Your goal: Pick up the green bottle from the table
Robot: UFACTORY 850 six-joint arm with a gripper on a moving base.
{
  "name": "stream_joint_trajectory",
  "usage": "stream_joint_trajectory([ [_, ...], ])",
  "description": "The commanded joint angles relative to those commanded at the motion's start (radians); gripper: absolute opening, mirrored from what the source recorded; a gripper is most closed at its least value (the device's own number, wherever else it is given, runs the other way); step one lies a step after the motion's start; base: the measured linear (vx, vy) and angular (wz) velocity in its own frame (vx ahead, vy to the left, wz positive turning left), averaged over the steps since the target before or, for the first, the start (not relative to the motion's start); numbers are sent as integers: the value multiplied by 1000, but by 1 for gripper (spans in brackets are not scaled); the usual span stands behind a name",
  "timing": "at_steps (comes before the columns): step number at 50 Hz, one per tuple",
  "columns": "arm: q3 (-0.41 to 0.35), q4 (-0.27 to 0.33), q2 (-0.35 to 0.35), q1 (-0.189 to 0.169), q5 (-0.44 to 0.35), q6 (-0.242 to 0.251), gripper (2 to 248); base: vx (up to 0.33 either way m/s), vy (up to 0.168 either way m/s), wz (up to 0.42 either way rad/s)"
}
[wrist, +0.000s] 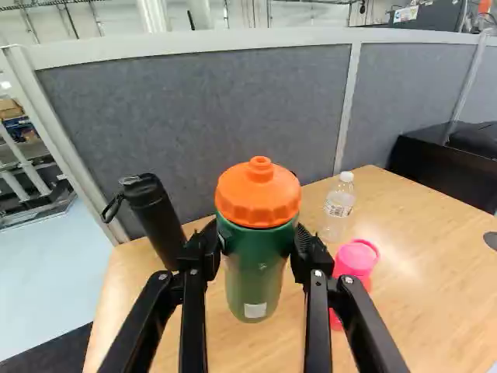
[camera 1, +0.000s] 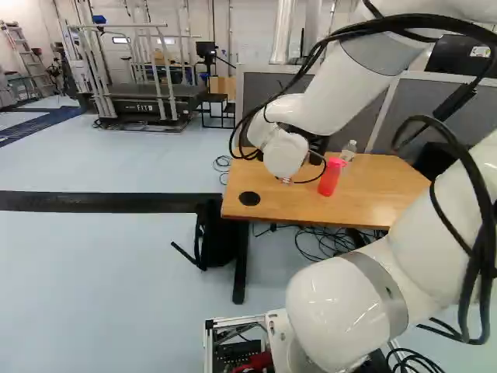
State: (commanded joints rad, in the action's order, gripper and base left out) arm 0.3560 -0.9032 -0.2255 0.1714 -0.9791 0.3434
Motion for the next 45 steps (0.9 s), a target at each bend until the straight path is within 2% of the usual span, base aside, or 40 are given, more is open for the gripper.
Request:
stream_joint_trajectory([
  [22, -52, 175, -10, -33, 21, -66, 113, 0, 0, 0],
  [45, -123, 414, -25, -78, 49, -157, 113, 0, 0, 0],
])
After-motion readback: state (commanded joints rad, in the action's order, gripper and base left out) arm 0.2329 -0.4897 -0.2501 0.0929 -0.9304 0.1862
